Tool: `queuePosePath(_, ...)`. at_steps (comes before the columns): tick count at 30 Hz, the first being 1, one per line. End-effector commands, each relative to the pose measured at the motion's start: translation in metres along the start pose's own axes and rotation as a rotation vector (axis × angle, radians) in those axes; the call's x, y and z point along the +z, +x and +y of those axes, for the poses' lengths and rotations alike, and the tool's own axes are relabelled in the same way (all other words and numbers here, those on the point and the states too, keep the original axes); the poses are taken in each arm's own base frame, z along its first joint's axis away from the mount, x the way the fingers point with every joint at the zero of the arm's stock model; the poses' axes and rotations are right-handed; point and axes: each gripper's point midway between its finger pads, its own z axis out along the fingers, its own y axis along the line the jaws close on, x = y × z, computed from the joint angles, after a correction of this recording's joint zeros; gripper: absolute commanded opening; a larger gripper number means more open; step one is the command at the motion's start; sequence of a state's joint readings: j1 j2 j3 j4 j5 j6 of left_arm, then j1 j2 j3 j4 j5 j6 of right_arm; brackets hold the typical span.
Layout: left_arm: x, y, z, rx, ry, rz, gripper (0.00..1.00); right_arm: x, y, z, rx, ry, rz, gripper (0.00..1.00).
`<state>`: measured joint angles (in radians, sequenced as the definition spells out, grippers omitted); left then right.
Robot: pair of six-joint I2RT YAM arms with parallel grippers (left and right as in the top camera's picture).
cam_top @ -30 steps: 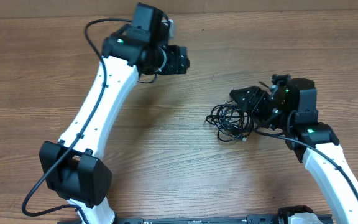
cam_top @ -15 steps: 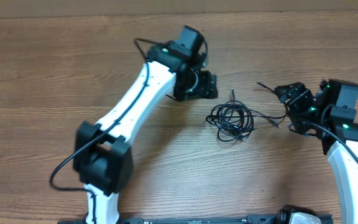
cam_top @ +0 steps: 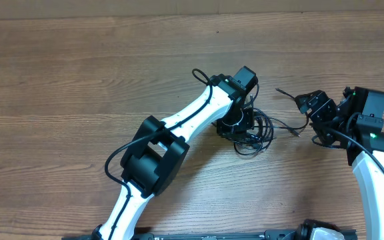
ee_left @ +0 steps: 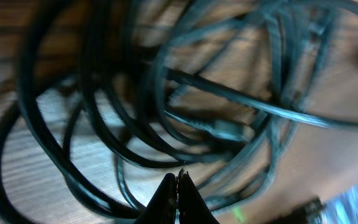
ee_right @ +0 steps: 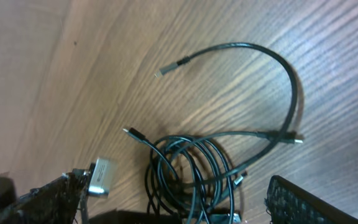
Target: Untangle cables
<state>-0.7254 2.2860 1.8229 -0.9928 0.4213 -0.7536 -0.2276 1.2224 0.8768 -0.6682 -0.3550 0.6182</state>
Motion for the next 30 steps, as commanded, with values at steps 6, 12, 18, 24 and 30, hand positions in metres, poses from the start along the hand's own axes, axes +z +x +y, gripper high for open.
queuePosePath(6,-0.028,-0.061,0.052,-0.637,0.033,-0.104,0.04,-0.005,-0.001,0.006,-0.019,-0.010,0.009,0.96)
queuePosePath(12,-0.080,-0.111,-0.017,0.220,0.510,-0.219,0.61,-0.005,-0.001,0.008,-0.022,-0.020,0.011,0.98)
queuePosePath(18,-0.056,-0.109,0.028,0.682,0.174,-0.290,0.70,-0.005,-0.001,0.008,-0.022,-0.021,0.009,1.00)
queuePosePath(24,-0.031,-0.094,0.023,0.832,-0.057,-0.285,0.82,-0.005,-0.004,0.010,-0.027,-0.028,-0.001,1.00)
queuePosePath(30,-0.016,-0.092,0.019,0.880,-0.292,-0.336,0.74,-0.005,-0.003,0.009,-0.025,-0.027,0.002,1.00)
